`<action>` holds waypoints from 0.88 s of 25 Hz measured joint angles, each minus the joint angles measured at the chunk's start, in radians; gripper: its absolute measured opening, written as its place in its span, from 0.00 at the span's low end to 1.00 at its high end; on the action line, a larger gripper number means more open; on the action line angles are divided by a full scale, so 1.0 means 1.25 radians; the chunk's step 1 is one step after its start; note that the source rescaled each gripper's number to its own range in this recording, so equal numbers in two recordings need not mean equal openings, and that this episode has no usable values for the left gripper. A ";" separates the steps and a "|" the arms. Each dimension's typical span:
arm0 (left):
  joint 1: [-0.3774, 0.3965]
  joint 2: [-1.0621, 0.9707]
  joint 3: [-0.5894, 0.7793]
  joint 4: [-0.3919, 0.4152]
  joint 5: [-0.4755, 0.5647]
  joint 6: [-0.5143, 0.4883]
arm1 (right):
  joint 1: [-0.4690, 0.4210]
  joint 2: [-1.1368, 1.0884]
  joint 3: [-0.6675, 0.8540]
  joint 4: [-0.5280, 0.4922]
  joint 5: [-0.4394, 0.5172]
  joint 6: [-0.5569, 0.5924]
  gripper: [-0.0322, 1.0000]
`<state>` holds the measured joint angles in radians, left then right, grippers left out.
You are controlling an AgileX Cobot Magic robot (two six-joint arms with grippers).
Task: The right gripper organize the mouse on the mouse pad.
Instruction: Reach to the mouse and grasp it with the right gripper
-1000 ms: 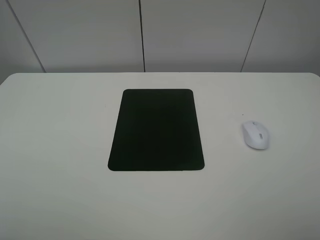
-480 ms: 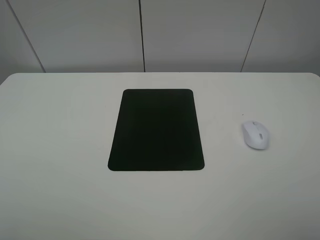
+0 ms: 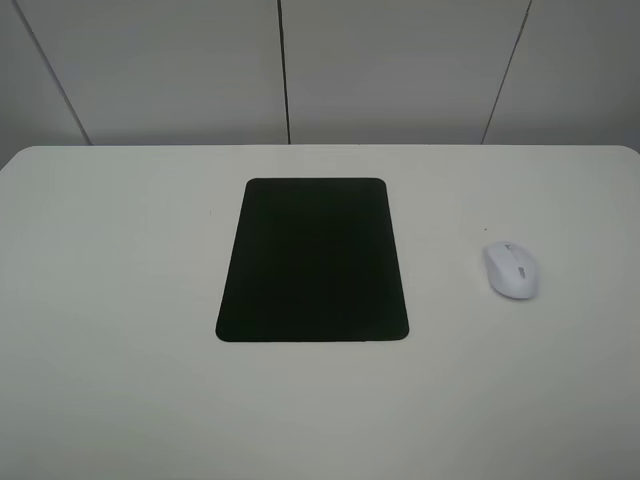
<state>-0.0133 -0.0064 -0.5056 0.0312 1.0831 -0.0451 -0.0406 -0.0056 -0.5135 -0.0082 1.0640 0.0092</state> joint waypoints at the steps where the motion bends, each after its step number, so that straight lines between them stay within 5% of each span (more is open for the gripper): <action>1: 0.000 0.000 0.000 0.000 0.000 0.000 | 0.000 0.000 0.000 0.000 0.000 0.000 0.48; 22: 0.000 0.000 0.000 0.000 0.000 0.000 | 0.000 0.000 0.000 -0.012 0.000 0.003 0.48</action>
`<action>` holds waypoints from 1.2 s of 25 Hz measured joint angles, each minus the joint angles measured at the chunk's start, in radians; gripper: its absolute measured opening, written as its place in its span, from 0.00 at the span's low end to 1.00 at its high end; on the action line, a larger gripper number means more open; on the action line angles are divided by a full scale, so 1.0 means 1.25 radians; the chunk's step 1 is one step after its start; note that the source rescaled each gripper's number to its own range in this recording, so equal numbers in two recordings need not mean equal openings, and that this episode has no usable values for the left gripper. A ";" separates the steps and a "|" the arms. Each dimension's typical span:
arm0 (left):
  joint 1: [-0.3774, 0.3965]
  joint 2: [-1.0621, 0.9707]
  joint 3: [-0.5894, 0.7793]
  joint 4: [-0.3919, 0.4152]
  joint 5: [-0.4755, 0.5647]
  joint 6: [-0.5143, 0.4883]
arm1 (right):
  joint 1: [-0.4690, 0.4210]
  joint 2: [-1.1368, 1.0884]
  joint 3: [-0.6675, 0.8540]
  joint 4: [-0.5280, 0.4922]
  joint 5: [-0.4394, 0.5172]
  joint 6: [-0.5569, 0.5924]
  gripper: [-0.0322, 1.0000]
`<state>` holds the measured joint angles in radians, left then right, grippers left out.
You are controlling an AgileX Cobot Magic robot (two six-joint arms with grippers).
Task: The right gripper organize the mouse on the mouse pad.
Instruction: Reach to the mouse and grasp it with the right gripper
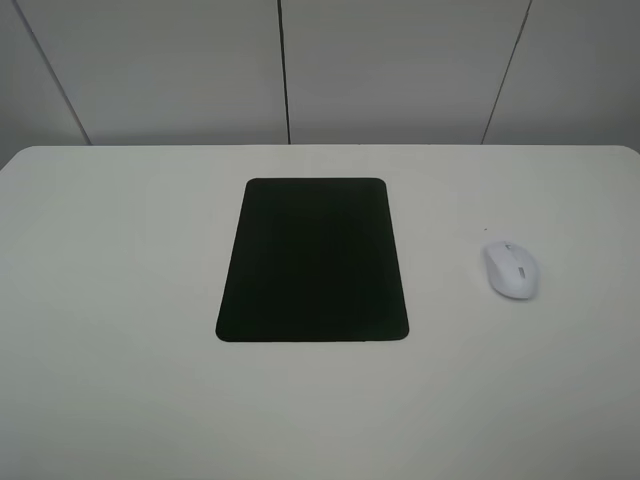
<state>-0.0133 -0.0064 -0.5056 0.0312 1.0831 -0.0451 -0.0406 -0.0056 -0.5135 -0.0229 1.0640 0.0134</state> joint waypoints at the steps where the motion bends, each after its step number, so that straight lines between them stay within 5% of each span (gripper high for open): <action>1: 0.000 0.000 0.000 0.000 0.000 0.000 | 0.000 0.000 0.000 -0.003 0.000 0.003 0.48; 6: 0.000 0.000 0.000 0.000 0.000 0.000 | 0.000 0.029 0.000 -0.008 0.000 0.009 0.53; 9: 0.000 0.000 0.000 0.000 0.000 0.000 | 0.000 0.113 -0.015 -0.023 -0.010 0.009 0.84; 11: 0.000 0.000 0.000 0.000 0.000 0.000 | 0.000 0.189 -0.031 -0.027 -0.035 0.009 0.95; 18: 0.000 0.000 0.000 0.000 0.000 0.000 | 0.027 0.432 -0.061 -0.040 -0.172 0.030 1.00; 30: 0.000 0.000 0.000 0.000 0.000 0.000 | 0.074 0.918 -0.203 -0.041 -0.198 0.101 1.00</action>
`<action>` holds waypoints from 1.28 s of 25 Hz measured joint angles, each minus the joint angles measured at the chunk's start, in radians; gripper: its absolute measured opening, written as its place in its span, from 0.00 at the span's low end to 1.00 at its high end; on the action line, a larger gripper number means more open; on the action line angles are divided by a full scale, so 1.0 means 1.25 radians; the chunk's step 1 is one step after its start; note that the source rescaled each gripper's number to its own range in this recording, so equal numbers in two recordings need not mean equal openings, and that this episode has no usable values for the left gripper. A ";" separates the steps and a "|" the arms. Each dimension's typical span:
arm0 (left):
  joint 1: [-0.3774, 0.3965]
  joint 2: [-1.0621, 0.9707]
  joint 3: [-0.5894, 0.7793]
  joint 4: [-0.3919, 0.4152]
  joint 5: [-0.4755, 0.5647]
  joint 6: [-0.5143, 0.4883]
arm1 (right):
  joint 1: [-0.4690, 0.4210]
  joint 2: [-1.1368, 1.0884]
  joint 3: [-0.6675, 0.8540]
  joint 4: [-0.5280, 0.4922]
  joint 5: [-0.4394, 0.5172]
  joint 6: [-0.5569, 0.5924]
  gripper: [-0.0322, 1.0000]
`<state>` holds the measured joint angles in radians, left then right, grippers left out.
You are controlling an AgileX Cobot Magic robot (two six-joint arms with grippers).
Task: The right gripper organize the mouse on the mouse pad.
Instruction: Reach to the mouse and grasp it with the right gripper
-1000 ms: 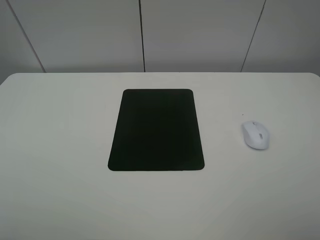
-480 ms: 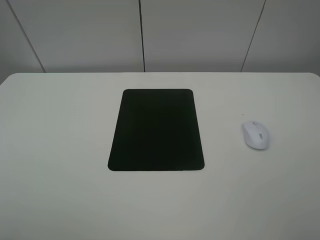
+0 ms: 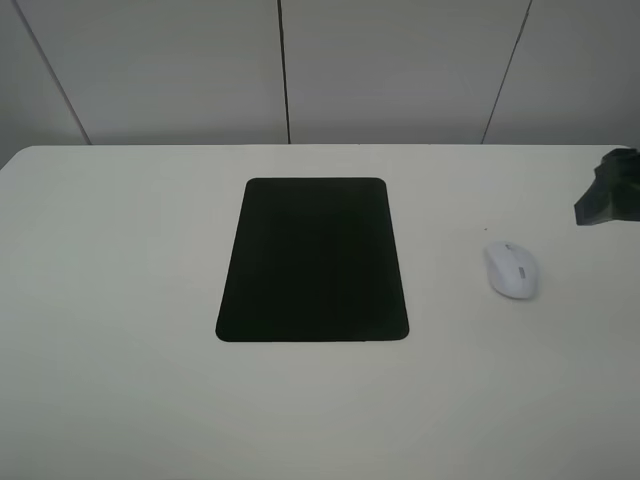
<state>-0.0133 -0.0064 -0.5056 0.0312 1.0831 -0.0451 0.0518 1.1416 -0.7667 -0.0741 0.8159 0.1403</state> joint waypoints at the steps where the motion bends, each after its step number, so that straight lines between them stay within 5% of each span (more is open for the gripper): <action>1: 0.000 0.000 0.000 0.000 0.000 0.000 | 0.000 0.050 -0.026 0.005 0.000 0.001 1.00; 13: 0.000 0.000 0.000 0.000 0.000 0.000 | 0.000 0.445 -0.214 -0.006 -0.022 -0.012 1.00; 32: 0.000 0.000 0.000 0.001 0.000 0.000 | 0.010 0.626 -0.224 -0.001 -0.121 -0.022 1.00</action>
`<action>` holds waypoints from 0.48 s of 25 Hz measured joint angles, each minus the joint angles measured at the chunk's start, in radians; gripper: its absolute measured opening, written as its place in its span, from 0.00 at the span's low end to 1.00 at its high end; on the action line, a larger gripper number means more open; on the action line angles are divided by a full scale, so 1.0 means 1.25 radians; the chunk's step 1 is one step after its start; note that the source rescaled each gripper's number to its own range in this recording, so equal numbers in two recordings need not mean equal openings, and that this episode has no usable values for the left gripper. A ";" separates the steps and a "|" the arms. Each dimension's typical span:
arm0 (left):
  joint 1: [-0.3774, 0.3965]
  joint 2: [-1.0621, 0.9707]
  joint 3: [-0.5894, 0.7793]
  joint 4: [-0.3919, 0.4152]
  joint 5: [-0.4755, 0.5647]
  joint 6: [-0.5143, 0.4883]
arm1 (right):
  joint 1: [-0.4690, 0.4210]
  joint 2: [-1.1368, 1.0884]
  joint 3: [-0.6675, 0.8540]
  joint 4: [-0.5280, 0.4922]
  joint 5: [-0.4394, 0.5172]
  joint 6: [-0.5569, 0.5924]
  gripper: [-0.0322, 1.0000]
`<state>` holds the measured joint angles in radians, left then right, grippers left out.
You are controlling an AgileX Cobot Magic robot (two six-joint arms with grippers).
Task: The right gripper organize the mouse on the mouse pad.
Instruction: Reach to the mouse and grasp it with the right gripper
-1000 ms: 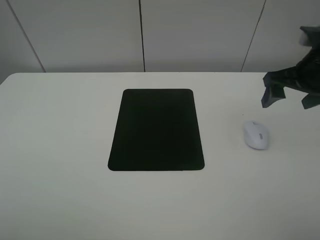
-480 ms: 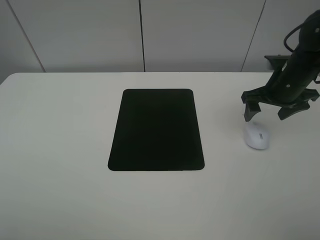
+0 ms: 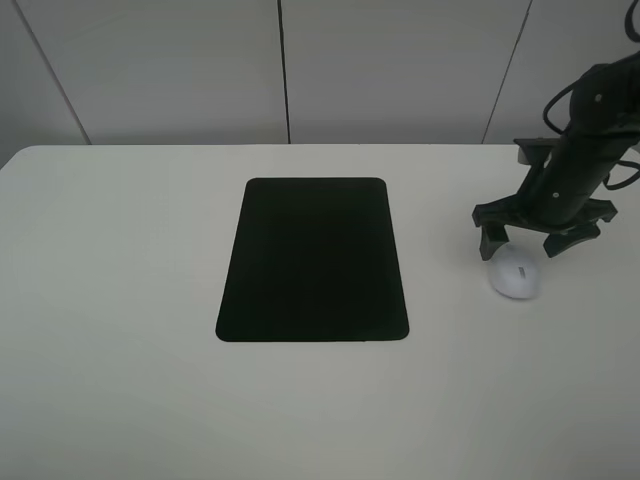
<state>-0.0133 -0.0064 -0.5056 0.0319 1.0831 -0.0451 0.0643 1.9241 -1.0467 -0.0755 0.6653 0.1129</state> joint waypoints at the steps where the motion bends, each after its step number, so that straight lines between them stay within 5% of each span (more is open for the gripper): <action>1: 0.000 0.000 0.000 0.000 0.000 0.000 | 0.000 0.005 0.000 0.000 -0.008 0.000 1.00; 12: 0.000 0.000 0.000 0.000 0.000 0.000 | 0.000 0.065 0.000 -0.024 -0.029 0.034 1.00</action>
<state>-0.0133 -0.0064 -0.5056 0.0319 1.0831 -0.0451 0.0643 2.0052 -1.0471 -0.1050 0.6290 0.1550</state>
